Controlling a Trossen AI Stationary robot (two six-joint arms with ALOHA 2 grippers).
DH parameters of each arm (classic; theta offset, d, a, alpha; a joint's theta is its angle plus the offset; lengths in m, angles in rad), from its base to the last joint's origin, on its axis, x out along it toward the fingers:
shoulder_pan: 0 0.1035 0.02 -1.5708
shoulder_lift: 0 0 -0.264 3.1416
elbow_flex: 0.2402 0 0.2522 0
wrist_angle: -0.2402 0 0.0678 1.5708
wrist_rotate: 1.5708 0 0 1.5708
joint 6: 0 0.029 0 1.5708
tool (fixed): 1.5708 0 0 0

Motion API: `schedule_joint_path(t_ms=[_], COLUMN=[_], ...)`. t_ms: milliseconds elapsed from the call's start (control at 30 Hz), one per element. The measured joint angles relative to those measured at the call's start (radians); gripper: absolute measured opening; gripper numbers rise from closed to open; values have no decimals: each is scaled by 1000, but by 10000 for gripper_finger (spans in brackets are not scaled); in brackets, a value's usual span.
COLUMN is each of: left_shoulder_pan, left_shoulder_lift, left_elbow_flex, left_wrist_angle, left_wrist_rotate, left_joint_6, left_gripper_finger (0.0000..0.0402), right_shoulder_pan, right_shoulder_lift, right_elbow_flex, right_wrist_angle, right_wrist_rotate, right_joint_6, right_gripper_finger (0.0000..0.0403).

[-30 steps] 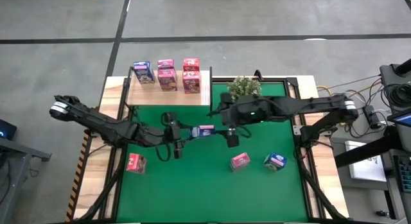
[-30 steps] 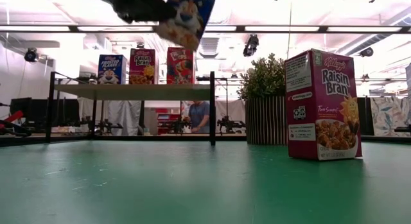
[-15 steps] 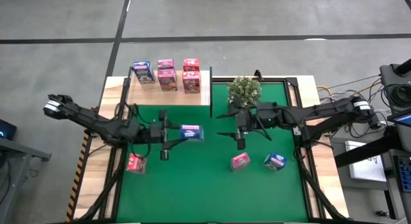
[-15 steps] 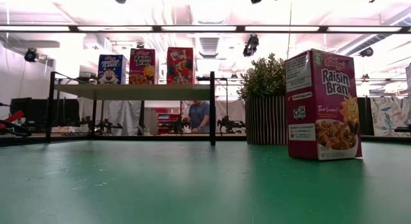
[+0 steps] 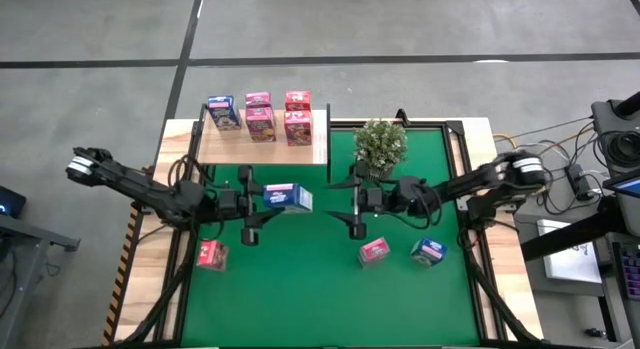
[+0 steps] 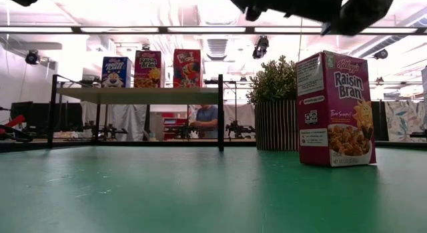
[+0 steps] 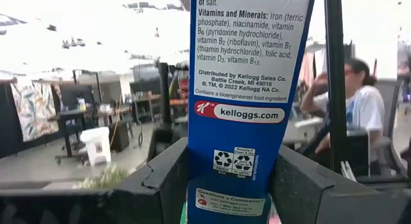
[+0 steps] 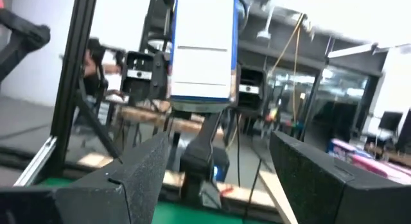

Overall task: Stack cereal on shelf
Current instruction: Put the bottom blue cereal box on the shelf

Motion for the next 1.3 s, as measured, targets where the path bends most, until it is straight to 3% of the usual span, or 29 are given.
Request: schedule_joint_path(t_ms=[233,1033,1300], left_shoulder_pan=[4,6,6], left_shoulder_lift=[12,116,176], left_elbow_flex=[1,1,1], left_wrist_angle=[67,225,321], left_wrist_rotate=[6,0,0], left_joint_6=[14,6,32], left_gripper_finger=[168,168,168], right_shoulder_pan=[0,0,0], right_shoulder_lift=[151,215,215], right_elbow_flex=[46,210,238], right_wrist_angle=[265,255,209], right_wrist_rotate=[0,-105,-106], right_joint_6=[14,12,-10], right_gripper_finger=[254,255,234])
